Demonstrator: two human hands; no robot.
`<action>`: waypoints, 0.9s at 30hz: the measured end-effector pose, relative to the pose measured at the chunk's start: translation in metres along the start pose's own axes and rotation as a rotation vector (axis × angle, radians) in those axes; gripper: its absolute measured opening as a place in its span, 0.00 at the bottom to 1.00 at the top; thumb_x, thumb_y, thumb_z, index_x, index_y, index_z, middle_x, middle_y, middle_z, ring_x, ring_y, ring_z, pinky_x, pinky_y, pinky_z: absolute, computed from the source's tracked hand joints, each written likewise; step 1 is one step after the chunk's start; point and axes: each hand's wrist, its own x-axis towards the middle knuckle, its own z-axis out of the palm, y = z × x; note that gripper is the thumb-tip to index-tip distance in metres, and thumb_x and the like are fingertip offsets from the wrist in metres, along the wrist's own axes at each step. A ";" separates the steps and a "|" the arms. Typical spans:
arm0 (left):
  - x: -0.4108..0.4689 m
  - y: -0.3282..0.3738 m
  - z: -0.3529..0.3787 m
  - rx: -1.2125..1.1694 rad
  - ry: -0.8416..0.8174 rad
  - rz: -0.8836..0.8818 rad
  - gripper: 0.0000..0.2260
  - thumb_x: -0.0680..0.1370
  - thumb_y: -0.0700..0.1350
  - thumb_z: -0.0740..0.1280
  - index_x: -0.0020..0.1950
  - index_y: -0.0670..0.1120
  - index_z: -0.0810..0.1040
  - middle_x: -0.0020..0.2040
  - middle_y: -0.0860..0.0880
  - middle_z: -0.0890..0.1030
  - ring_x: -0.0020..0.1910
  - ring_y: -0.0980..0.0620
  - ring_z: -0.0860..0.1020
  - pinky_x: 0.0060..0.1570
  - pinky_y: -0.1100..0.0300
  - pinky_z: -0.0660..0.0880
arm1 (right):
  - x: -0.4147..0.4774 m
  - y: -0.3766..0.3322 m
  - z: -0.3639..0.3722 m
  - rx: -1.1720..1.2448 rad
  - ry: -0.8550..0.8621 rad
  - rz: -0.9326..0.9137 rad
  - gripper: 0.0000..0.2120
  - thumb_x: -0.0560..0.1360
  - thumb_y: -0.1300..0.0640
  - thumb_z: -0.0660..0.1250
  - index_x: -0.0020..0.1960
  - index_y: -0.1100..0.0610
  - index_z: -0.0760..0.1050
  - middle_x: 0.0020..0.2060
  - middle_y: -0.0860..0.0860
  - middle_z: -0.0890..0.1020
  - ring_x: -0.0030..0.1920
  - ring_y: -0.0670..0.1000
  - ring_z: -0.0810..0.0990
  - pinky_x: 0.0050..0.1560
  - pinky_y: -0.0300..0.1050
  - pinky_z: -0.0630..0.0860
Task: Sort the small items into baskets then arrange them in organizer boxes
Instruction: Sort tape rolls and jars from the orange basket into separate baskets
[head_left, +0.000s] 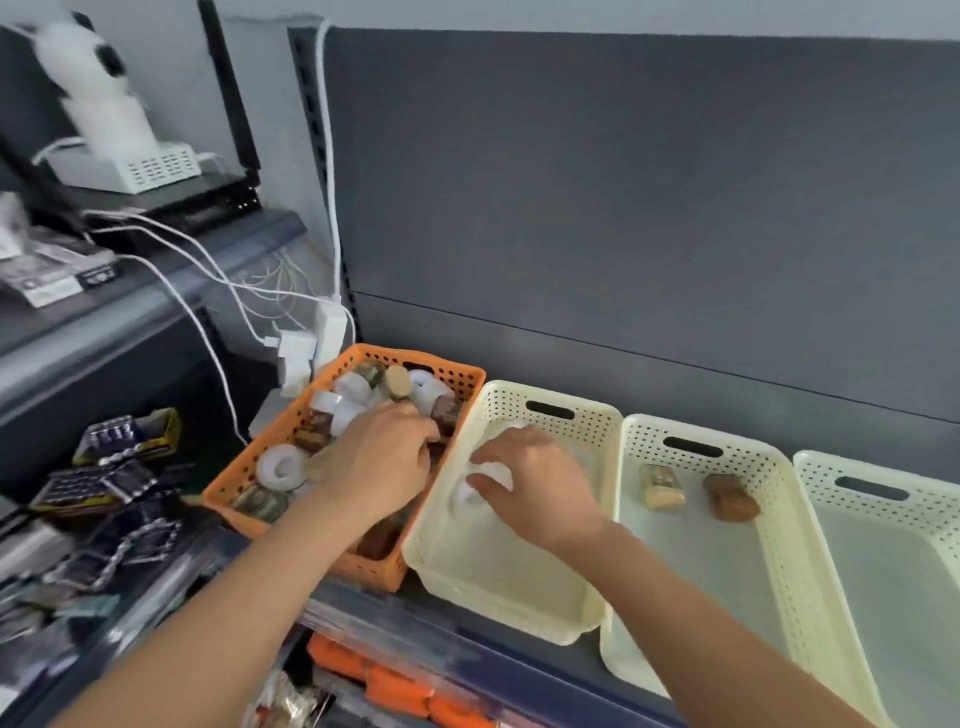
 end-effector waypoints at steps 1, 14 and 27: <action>-0.008 -0.018 -0.005 0.018 -0.019 -0.045 0.09 0.76 0.44 0.63 0.51 0.52 0.82 0.49 0.53 0.79 0.50 0.51 0.75 0.41 0.58 0.72 | 0.006 -0.014 0.009 0.018 -0.021 -0.033 0.10 0.75 0.48 0.67 0.54 0.50 0.80 0.49 0.48 0.82 0.55 0.51 0.75 0.51 0.47 0.75; -0.036 -0.123 0.013 0.073 -0.226 -0.128 0.25 0.74 0.42 0.67 0.70 0.55 0.69 0.63 0.53 0.76 0.62 0.49 0.73 0.60 0.51 0.71 | 0.067 -0.083 0.088 -0.248 -0.419 0.002 0.18 0.73 0.62 0.62 0.63 0.53 0.73 0.55 0.55 0.77 0.57 0.58 0.75 0.54 0.51 0.77; -0.019 -0.098 0.002 -0.282 -0.029 -0.136 0.08 0.71 0.50 0.69 0.48 0.55 0.75 0.40 0.59 0.76 0.39 0.58 0.76 0.31 0.66 0.69 | 0.064 -0.053 0.069 0.072 -0.130 0.192 0.18 0.74 0.54 0.67 0.64 0.50 0.75 0.56 0.50 0.81 0.55 0.52 0.78 0.56 0.46 0.76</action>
